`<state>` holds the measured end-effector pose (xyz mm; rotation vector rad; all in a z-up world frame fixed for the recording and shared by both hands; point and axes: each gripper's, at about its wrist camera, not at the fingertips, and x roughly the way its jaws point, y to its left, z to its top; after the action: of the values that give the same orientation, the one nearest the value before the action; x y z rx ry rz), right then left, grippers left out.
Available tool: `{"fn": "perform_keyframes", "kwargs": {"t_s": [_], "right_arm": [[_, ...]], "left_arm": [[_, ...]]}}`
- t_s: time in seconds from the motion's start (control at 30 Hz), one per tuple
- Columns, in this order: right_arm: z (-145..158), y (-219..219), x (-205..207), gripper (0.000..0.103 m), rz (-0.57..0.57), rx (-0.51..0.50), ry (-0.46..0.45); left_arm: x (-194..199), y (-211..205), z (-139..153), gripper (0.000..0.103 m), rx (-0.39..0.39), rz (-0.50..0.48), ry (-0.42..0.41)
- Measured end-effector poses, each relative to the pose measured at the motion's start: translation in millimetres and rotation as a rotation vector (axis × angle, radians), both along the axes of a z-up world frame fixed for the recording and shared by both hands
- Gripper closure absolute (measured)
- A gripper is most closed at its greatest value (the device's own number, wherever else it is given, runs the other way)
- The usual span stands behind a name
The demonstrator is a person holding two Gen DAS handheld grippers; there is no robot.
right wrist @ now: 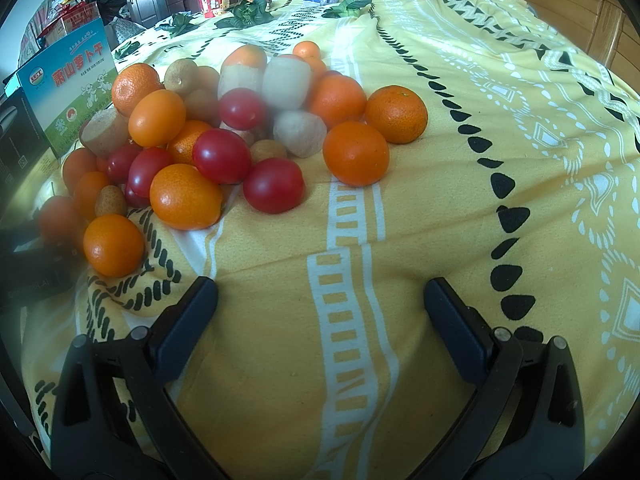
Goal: Organize fruits
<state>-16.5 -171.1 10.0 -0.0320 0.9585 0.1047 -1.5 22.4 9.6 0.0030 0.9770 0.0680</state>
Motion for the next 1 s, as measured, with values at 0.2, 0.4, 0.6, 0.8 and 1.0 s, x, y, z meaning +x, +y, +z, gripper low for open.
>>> {"fn": "perform_keyframes", "kwargs": {"t_s": [0.2, 0.4, 0.6, 0.8, 1.0], "right_arm": [[0.0, 0.0, 0.0, 0.0, 0.0, 0.0, 0.0], [0.0, 0.0, 0.0, 0.0, 0.0, 0.0, 0.0], [0.0, 0.0, 0.0, 0.0, 0.0, 0.0, 0.0], [0.0, 0.0, 0.0, 0.0, 0.0, 0.0, 0.0], [-0.4, 0.9, 0.0, 0.0, -0.001, -0.012, 0.002]], "left_arm": [[0.0, 0.0, 0.0, 0.0, 0.0, 0.0, 0.0], [0.0, -0.1, 0.0, 0.0, 0.0, 0.0, 0.0], [-0.1, -0.2, 0.0, 0.0, 0.001, 0.001, -0.001], [-0.4, 0.2, -0.5, 0.0, 0.002, 0.001, -0.005], [-0.5, 0.3, -0.4, 0.0, 0.001, 0.001, -0.005]]}}
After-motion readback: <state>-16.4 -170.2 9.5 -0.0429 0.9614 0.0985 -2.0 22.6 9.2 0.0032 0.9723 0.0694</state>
